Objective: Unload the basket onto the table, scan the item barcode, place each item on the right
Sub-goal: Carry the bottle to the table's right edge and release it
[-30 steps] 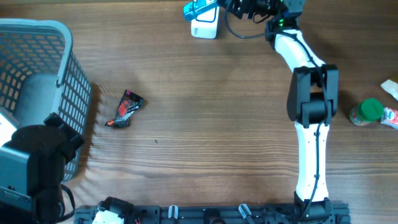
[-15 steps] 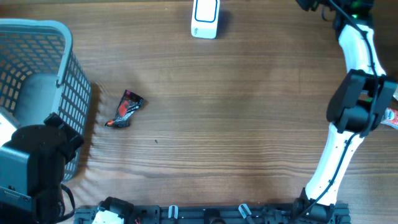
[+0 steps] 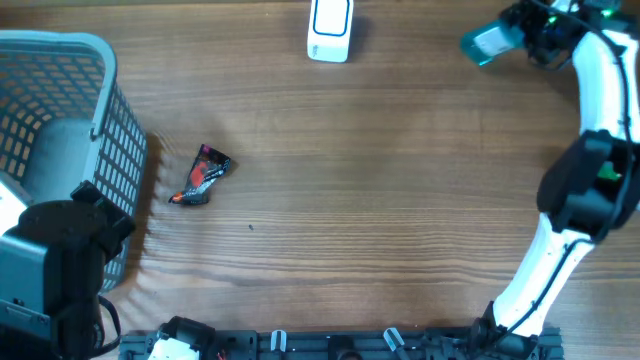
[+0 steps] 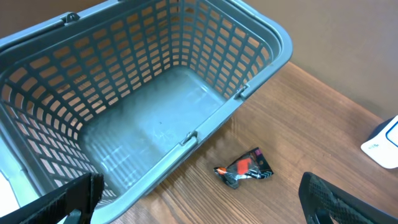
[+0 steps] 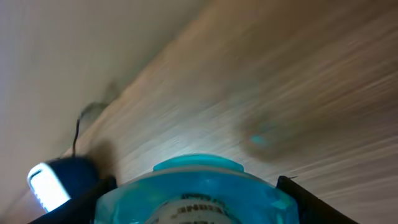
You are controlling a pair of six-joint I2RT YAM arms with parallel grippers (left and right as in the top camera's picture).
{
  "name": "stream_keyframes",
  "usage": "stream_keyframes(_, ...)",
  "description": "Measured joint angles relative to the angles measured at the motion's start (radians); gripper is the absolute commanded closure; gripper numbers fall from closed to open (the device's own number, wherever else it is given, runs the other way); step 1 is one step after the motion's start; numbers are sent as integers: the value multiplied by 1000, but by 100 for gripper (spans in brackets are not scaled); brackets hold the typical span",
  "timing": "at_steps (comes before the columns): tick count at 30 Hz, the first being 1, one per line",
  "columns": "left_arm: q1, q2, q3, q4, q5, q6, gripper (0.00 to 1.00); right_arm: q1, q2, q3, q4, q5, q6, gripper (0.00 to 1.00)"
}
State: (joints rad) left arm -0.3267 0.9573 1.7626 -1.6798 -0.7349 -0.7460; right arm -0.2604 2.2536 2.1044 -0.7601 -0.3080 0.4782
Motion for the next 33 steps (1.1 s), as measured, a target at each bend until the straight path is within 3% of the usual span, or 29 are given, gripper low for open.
stream_keyframes(4,0,0,0,24,0,0,0,-11,-93,5,-99,400,-100,55)
stream_keyframes(10,0,23,0,26,0,0,0,-79,-93,5,-125,697,-222,52)
stream_keyframes(13,0,48,0,27,0,0,0,-126,-93,5,-124,742,-261,51)
stream_keyframes(15,0,69,0,27,0,0,0,-165,-93,5,-124,752,-272,46)
stream_keyframes(19,0,90,0,27,-8,0,0,-235,-93,5,-125,753,-279,46)
stream_keyframes(27,0,90,0,27,-23,0,0,-299,-10,-6,-125,649,-275,42)
stream_keyframes(32,0,90,0,27,-23,0,0,-299,45,-10,-142,620,-274,24)
stream_keyframes(33,0,90,0,27,-23,0,0,-299,45,-10,-142,619,-274,17)
